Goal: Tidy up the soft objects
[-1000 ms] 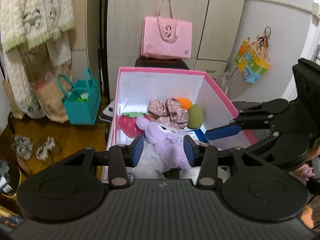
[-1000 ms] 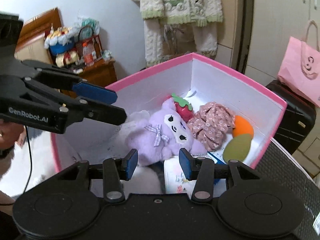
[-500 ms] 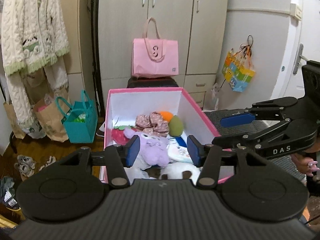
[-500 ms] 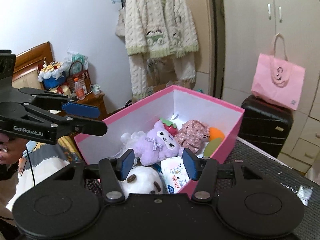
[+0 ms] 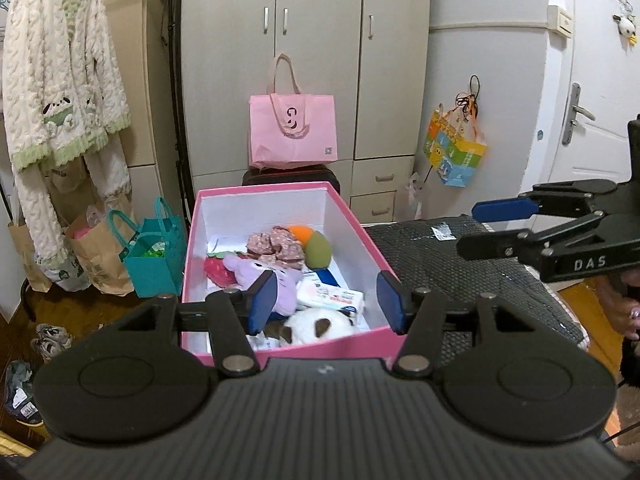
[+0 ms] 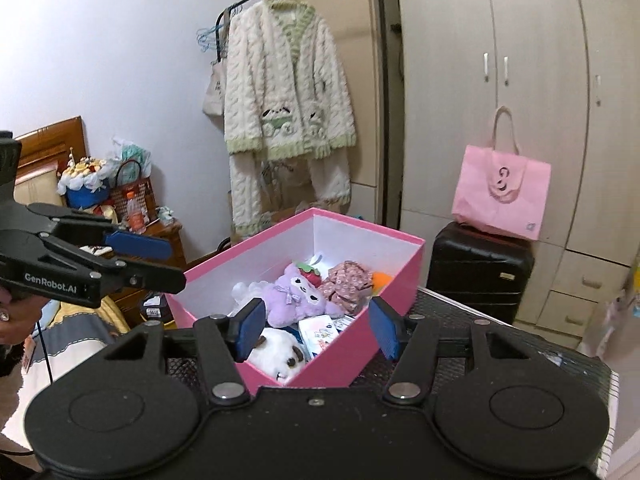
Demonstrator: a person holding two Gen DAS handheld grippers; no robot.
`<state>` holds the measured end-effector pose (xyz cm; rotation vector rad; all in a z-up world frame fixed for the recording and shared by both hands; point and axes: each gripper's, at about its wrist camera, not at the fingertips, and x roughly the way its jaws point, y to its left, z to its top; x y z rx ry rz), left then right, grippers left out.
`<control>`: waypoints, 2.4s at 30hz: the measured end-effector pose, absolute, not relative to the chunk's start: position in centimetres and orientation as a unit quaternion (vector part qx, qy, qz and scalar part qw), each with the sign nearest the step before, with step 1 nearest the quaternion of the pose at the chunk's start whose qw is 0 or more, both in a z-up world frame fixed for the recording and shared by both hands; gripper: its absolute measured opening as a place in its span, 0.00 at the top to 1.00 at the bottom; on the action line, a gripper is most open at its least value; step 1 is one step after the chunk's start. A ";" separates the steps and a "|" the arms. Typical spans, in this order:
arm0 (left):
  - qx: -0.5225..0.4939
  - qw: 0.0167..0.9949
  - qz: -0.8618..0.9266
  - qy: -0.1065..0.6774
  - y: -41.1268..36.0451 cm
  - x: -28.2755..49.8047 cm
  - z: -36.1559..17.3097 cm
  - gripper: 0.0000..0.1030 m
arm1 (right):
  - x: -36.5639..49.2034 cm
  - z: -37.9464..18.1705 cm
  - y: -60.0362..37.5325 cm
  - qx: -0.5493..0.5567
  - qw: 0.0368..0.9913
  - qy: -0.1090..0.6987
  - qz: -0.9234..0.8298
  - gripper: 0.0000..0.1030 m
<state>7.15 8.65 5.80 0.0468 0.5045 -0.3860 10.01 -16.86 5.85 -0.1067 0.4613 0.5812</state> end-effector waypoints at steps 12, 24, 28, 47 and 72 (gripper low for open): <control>-0.007 0.945 -0.198 0.260 7.8 5.3 4.5 0.28 | 7.2 5.8 -18.5 -0.050 0.945 0.223 0.232 0.11; -0.005 0.941 -0.188 0.281 6.9 5.5 3.4 0.05 | 6.1 4.6 -18.2 -0.115 0.945 0.278 0.126 0.03; -0.010 0.947 -0.152 0.283 6.6 5.4 3.5 0.00 | 5.0 4.3 -18.1 -0.126 0.953 0.263 0.086 0.03; 0.009 0.958 -0.129 0.258 3.9 3.2 2.6 0.00 | 1.6 4.0 -19.5 -0.023 0.966 0.256 0.042 0.03; 0.021 0.970 -0.085 0.227 2.4 0.9 1.8 0.00 | -1.5 3.0 -19.2 0.004 0.970 0.243 0.004 0.03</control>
